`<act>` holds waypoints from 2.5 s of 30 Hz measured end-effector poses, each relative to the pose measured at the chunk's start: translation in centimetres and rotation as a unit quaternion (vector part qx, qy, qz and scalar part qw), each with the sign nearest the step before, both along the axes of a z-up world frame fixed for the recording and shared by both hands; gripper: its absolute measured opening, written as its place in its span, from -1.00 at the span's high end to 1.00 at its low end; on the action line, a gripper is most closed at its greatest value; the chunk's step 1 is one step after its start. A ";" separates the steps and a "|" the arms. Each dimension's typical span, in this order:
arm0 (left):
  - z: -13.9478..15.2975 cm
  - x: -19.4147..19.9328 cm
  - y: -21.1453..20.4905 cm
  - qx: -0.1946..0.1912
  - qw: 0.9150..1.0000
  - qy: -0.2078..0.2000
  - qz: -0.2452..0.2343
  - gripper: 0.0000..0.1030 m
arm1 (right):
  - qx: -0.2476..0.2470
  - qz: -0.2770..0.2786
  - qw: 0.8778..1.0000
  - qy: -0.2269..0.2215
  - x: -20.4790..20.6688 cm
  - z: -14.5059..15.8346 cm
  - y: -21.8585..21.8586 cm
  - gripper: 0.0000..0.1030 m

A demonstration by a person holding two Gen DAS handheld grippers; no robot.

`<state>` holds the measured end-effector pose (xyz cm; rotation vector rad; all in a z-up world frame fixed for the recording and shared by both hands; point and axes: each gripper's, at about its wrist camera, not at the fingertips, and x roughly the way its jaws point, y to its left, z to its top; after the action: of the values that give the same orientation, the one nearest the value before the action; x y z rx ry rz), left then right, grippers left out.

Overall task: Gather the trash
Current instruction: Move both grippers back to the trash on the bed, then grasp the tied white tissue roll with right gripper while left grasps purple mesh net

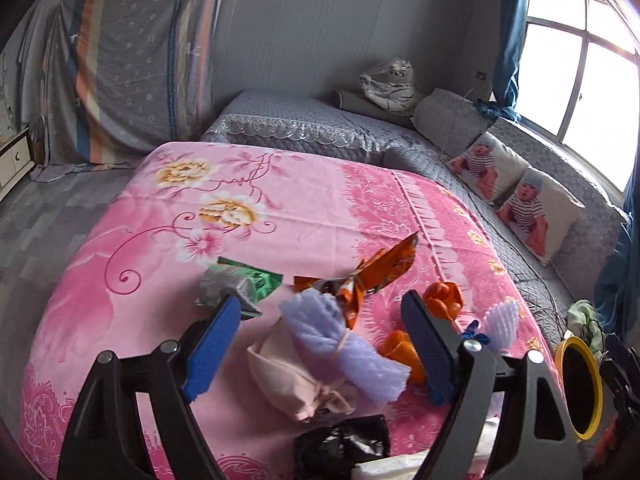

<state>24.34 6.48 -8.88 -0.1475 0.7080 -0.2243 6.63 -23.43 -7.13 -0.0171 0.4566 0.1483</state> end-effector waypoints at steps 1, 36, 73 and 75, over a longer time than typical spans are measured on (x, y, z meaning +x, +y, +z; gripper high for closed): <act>-0.4 0.0 0.4 0.001 1.000 0.006 0.006 -0.54 | -0.002 0.018 1.000 0.002 0.1 -0.3 1.0 -0.07; -6.1 4.5 -2.2 0.026 0.991 0.116 -0.060 -0.54 | -0.066 0.260 0.957 0.106 5.1 -5.5 12.0 -0.20; -5.0 5.2 -5.4 0.056 0.985 0.136 -0.095 0.33 | -0.068 0.328 0.929 0.158 5.8 -4.9 12.4 0.50; -4.5 4.7 -5.0 0.048 0.986 0.130 -0.096 0.33 | -0.058 0.331 0.930 0.152 5.2 -4.3 12.0 0.50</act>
<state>29.08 1.45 -13.36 -0.0152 0.9926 -0.3596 11.80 -11.40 -11.45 -0.2690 0.7581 0.7975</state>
